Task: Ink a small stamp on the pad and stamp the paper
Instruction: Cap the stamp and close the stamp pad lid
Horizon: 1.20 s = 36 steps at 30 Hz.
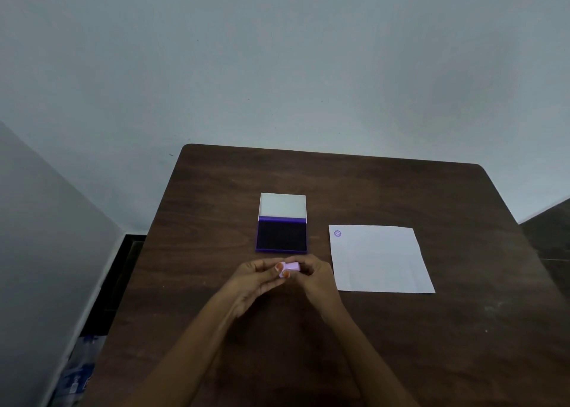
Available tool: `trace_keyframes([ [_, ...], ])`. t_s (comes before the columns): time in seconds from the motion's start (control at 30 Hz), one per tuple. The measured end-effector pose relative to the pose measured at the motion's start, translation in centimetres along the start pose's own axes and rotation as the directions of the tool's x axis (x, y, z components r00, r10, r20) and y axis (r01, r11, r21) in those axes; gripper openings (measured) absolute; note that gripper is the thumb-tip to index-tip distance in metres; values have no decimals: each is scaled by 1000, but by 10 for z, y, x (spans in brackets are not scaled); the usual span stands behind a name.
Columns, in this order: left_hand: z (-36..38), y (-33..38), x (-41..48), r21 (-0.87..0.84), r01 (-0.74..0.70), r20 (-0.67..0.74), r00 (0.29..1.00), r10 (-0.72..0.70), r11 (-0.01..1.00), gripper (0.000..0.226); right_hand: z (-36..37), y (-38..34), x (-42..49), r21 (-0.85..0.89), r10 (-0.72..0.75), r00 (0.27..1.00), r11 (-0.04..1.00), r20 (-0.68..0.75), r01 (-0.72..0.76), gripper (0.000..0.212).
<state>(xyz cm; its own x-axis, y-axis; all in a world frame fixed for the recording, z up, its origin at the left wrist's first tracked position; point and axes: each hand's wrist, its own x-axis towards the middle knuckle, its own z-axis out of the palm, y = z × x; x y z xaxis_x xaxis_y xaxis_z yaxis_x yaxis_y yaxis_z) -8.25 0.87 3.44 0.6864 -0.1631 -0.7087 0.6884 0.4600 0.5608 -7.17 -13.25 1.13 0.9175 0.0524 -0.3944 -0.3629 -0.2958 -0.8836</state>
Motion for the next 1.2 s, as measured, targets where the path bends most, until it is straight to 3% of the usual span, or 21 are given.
trace_keyframes([
  [0.17,2,-4,5,-40,-11,-36,999,10,999,20,-3,-3,6,31,37,999,999,34,-38,35],
  [0.3,1,-7,13,-49,-1,-43,999,-1,999,23,-2,-3,13,-101,-12,999,995,43,16,26],
  [0.4,2,-6,22,136,-2,-140,990,21,991,31,6,-1,17,-157,-59,998,986,-22,55,13],
  [0.47,2,-3,29,275,-28,-247,964,99,961,30,11,5,20,-218,-64,997,975,-42,53,18],
  [0.6,-3,3,39,428,-109,-325,908,265,897,24,15,13,25,-445,-101,993,888,60,118,24],
  [0.8,-11,20,53,621,-154,-368,809,459,768,23,7,8,33,-473,-2,987,878,159,78,44],
  [0.97,-12,46,70,727,-136,-389,727,566,674,27,-14,-11,51,-193,-13,994,981,-106,-7,24],
  [1.1,-4,63,87,756,-85,-394,733,555,649,33,-19,-23,90,-256,-79,965,967,-251,12,23],
  [1.2,1,70,96,759,-49,-389,766,512,649,35,-16,-30,115,-275,-37,964,961,-263,-38,29],
])
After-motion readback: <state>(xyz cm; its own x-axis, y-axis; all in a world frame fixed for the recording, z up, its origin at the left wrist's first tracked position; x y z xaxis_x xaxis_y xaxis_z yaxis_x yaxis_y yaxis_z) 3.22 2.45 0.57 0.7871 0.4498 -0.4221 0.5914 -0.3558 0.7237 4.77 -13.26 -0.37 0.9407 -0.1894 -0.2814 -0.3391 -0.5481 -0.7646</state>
